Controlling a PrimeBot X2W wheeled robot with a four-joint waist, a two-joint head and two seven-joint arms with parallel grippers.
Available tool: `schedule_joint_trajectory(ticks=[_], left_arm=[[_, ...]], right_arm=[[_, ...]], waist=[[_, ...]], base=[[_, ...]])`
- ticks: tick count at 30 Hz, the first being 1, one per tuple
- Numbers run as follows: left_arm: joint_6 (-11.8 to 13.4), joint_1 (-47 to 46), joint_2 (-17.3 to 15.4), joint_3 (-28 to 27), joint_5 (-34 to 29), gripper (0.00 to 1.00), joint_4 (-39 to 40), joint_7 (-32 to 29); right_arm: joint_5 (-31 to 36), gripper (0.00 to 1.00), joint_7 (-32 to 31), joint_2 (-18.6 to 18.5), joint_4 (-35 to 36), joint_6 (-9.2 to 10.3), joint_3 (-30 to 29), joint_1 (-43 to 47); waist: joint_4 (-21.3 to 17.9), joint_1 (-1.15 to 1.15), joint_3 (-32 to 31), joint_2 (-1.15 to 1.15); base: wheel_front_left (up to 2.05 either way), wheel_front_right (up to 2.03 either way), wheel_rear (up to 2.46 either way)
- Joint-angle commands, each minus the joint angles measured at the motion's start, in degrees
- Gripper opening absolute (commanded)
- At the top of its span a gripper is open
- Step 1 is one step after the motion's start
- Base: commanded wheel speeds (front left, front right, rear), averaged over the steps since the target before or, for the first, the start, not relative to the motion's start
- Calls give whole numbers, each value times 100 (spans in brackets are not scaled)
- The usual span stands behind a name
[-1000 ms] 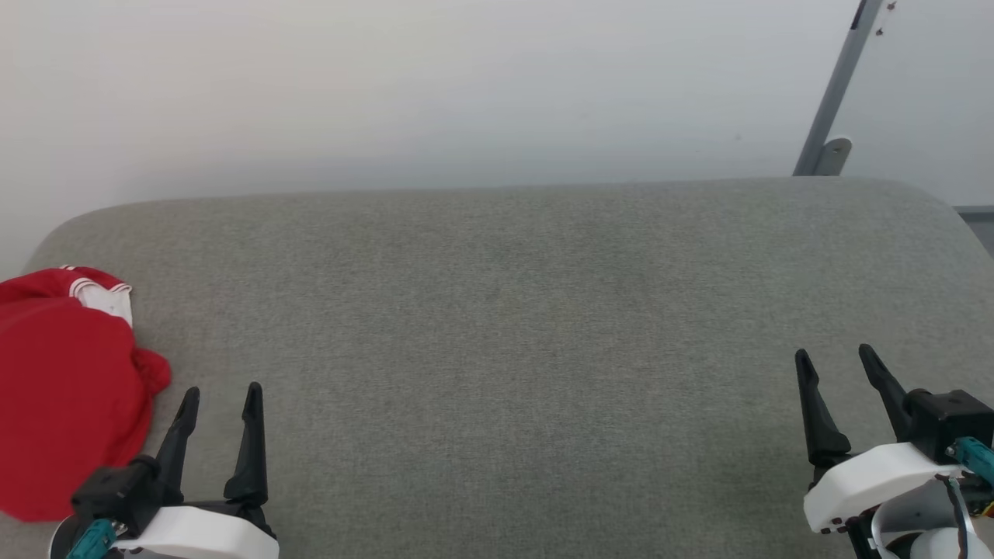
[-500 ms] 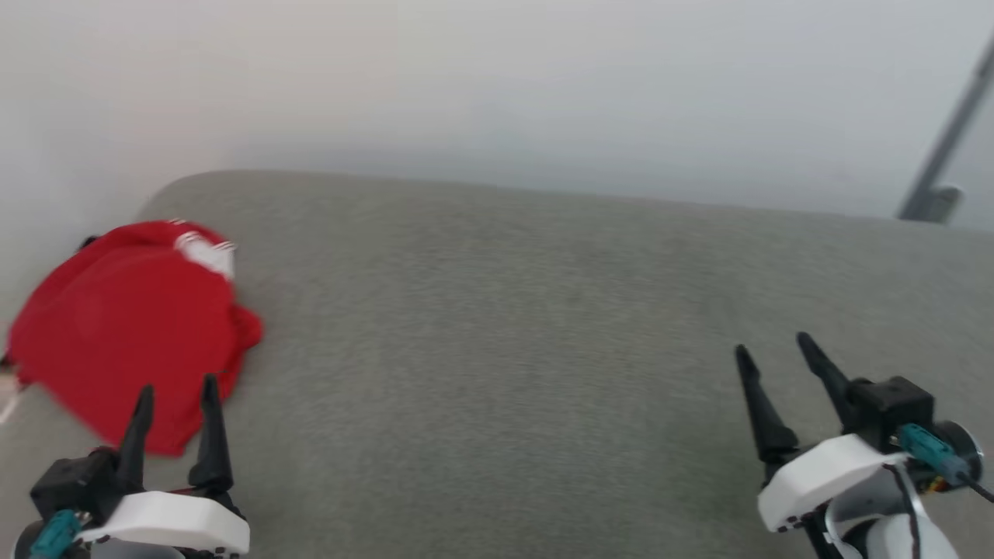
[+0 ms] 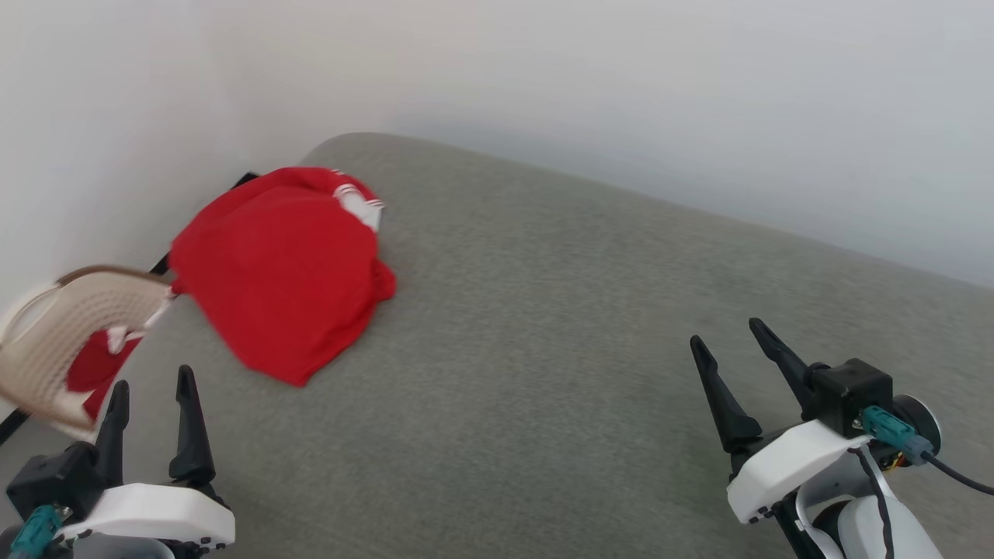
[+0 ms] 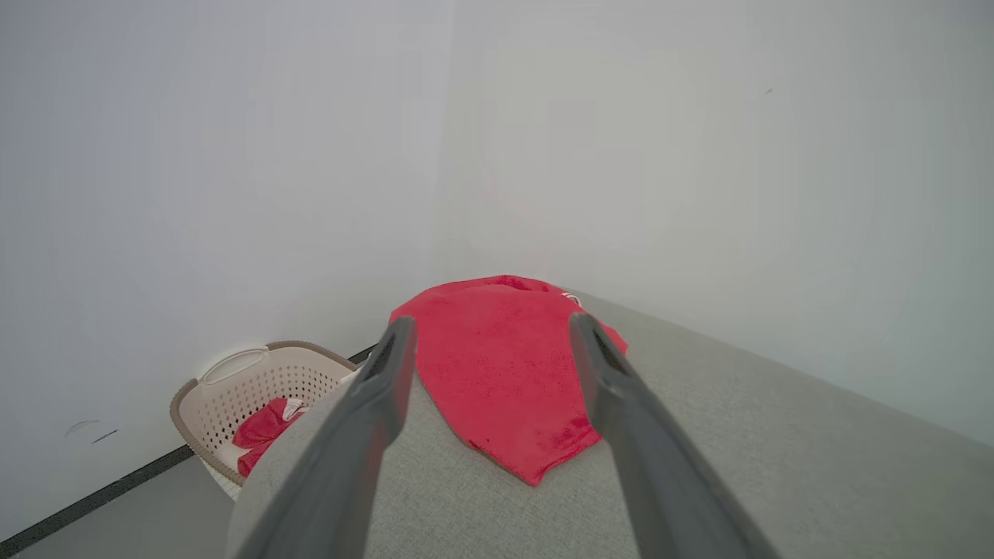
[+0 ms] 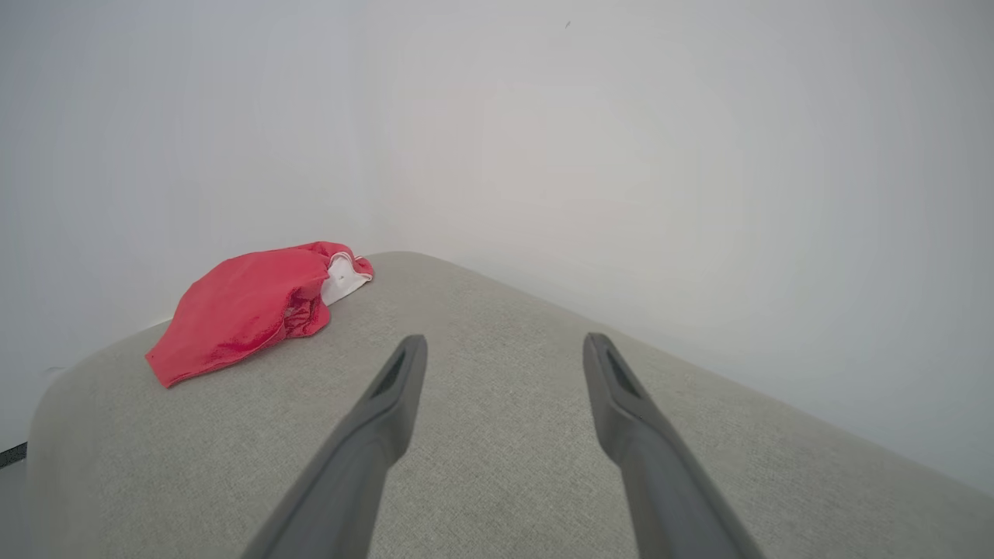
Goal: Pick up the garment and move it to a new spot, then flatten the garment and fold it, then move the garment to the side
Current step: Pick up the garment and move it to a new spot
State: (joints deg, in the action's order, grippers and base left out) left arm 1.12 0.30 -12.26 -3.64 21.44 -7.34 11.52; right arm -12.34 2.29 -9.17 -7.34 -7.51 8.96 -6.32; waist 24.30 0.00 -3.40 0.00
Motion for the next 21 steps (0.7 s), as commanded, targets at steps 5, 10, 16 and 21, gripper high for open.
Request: schedule_joint_trajectory(ticks=[5,10,16,21], left_arm=[[64,-122,53,43,21,100,-34,30],[48,-402,82,41,136,100,-238,30],[-138,-1181,-28,33,263,100,-851,33],[-325,-2075,-201,47,336,100,-1599,70]], right_arm=[[-56,100,-63,-64,72,4,-53,-33],[-42,100,-130,-137,200,4,-125,-19],[-1,100,-281,-246,442,4,-240,-141],[44,100,-450,-399,718,4,-249,-342]], waist=[[364,0,103,0],[427,0,250,0],[296,0,606,0],[5,0,1088,0]], base=[[0,0,0],[0,0,0],[0,0,0],[0,0,0]])
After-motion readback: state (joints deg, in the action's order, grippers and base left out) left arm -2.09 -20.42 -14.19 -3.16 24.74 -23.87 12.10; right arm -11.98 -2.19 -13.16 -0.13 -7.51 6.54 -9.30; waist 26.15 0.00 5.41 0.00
